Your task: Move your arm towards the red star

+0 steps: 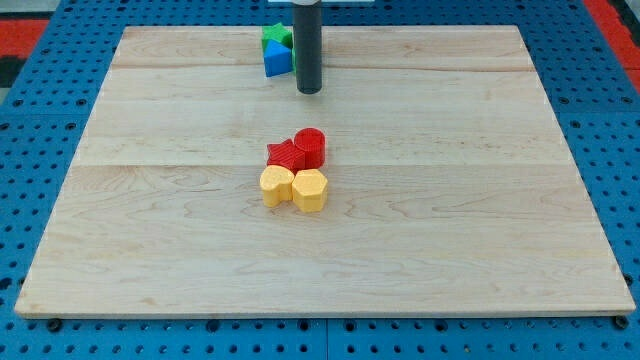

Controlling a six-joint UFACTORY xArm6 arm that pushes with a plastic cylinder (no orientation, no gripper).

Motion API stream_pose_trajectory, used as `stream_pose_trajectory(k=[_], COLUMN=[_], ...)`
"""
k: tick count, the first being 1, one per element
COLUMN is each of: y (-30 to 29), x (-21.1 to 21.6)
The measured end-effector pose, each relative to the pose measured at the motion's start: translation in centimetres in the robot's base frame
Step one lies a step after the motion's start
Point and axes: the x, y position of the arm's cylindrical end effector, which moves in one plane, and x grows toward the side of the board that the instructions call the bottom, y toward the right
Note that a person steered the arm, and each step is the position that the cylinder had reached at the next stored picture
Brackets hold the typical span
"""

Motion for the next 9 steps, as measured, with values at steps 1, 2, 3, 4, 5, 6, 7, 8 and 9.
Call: stream_pose_trajectory(k=[1, 2, 3, 4, 5, 6, 7, 8, 9], y=[0.0, 0.5, -3.4, -7.4, -8.4, -8.2, -8.5, -8.5, -8.5], x=[0.0, 1.5, 4.2, 9.1, 12.2, 12.4, 12.4, 12.4, 12.4])
